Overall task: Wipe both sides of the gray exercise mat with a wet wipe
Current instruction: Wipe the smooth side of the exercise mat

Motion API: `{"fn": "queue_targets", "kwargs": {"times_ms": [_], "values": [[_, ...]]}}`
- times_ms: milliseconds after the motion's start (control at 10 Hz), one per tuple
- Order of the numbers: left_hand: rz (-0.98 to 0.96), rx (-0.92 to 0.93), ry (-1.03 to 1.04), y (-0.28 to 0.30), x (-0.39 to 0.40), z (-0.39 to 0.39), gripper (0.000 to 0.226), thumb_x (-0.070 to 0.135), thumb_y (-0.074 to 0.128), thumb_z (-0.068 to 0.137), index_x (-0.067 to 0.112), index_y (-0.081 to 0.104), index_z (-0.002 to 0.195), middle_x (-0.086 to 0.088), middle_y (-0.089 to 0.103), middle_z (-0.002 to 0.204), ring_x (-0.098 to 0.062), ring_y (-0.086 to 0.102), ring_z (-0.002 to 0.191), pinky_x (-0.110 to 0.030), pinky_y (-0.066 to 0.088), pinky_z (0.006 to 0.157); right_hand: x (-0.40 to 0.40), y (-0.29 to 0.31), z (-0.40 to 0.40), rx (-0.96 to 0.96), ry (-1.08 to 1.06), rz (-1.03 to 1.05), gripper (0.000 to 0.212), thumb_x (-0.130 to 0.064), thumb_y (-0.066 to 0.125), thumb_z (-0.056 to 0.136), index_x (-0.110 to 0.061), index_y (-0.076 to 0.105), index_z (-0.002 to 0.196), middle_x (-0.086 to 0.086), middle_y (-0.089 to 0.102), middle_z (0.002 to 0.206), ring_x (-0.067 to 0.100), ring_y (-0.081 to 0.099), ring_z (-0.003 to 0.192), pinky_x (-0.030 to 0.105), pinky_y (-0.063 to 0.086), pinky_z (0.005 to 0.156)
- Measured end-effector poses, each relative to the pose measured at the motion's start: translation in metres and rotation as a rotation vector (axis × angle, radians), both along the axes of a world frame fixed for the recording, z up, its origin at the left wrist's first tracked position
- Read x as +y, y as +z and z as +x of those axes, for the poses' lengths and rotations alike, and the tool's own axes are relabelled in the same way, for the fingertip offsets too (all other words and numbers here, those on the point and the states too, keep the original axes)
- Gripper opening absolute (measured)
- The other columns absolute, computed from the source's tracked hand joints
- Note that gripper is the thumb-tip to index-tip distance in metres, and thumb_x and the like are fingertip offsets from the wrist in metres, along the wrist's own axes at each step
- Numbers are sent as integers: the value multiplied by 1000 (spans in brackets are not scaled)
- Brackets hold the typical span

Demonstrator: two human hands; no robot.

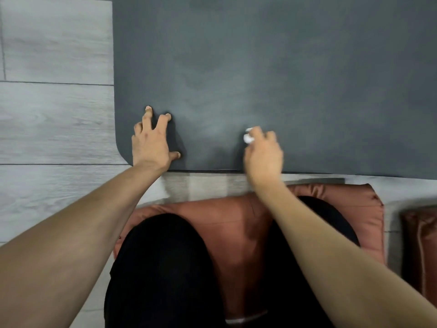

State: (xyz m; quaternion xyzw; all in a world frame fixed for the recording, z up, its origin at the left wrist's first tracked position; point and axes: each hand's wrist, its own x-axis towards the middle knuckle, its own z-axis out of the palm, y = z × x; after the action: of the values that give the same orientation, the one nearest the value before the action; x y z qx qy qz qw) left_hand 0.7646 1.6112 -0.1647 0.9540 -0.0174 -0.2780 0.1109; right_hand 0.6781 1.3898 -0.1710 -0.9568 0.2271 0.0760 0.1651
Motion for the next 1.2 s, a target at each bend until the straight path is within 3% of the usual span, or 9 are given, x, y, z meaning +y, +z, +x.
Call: {"fn": "queue_targets", "kwargs": {"times_ms": [100, 300, 500, 600, 700, 800, 900, 1100, 1200], "values": [[-7, 16, -2, 0, 3, 0, 98, 27, 93, 69, 27, 37, 150, -11, 7, 168, -42, 28, 142, -50, 30, 117, 77, -10, -6, 10, 233, 158, 30, -2, 63, 76, -15, 63, 103, 11, 54, 88, 33, 55, 66, 38, 50, 59], [-21, 22, 17, 2, 0, -1, 98, 26, 93, 70, 28, 36, 150, -10, 5, 169, -42, 26, 144, -50, 30, 117, 20, -9, 4, -159, 623, 138, 31, -17, 47, 84, -19, 71, 102, 11, 63, 90, 34, 63, 70, 35, 51, 60], [-2, 20, 19, 2, -2, 1, 99, 26, 94, 68, 29, 37, 149, -9, 5, 169, -41, 27, 143, -50, 32, 115, -81, 1, 52, -21, -108, 228, 21, -13, 52, 91, -24, 66, 102, 8, 60, 97, 22, 55, 77, 29, 41, 70], [8, 19, 15, 0, -1, 1, 101, 27, 95, 67, 28, 37, 149, -11, 6, 169, -42, 29, 142, -51, 33, 114, -60, 13, 69, -40, -82, 804, 15, -12, 61, 90, -23, 68, 97, 1, 65, 75, 11, 54, 65, 27, 46, 64], [19, 15, 5, -1, -1, 2, 102, 27, 95, 67, 28, 36, 150, -11, 6, 169, -43, 29, 142, -51, 34, 113, -53, 12, 73, -38, 1, 686, 18, -25, 67, 87, -25, 65, 105, -7, 69, 75, 6, 59, 69, 22, 47, 67], [32, 8, 8, -2, -2, 1, 102, 27, 95, 67, 29, 36, 150, -11, 6, 169, -42, 29, 142, -51, 34, 113, -66, -1, 69, -166, 156, 29, 22, -29, 61, 85, -25, 62, 106, -2, 62, 102, 23, 54, 93, 34, 38, 80], [32, 11, 12, -3, -2, 1, 103, 26, 95, 66, 29, 36, 150, -11, 7, 169, -42, 30, 141, -51, 34, 113, -58, -10, 63, -316, 289, -111, 30, -13, 56, 82, -23, 66, 108, 4, 58, 108, 28, 51, 91, 36, 35, 77], [38, 21, 25, 1, -5, 1, 101, 24, 95, 66, 29, 37, 149, -10, 6, 169, -42, 28, 142, -52, 34, 113, -52, -25, 50, -320, 332, 76, 34, -8, 54, 92, -19, 64, 123, 1, 62, 107, 24, 52, 96, 33, 44, 88], [45, 26, 18, 1, -5, 2, 101, 25, 94, 68, 30, 35, 150, -10, 5, 169, -40, 27, 142, -50, 33, 112, -63, -26, 64, -343, 339, 24, 32, -3, 58, 85, -17, 69, 112, 7, 61, 96, 29, 54, 84, 38, 45, 81]]}}
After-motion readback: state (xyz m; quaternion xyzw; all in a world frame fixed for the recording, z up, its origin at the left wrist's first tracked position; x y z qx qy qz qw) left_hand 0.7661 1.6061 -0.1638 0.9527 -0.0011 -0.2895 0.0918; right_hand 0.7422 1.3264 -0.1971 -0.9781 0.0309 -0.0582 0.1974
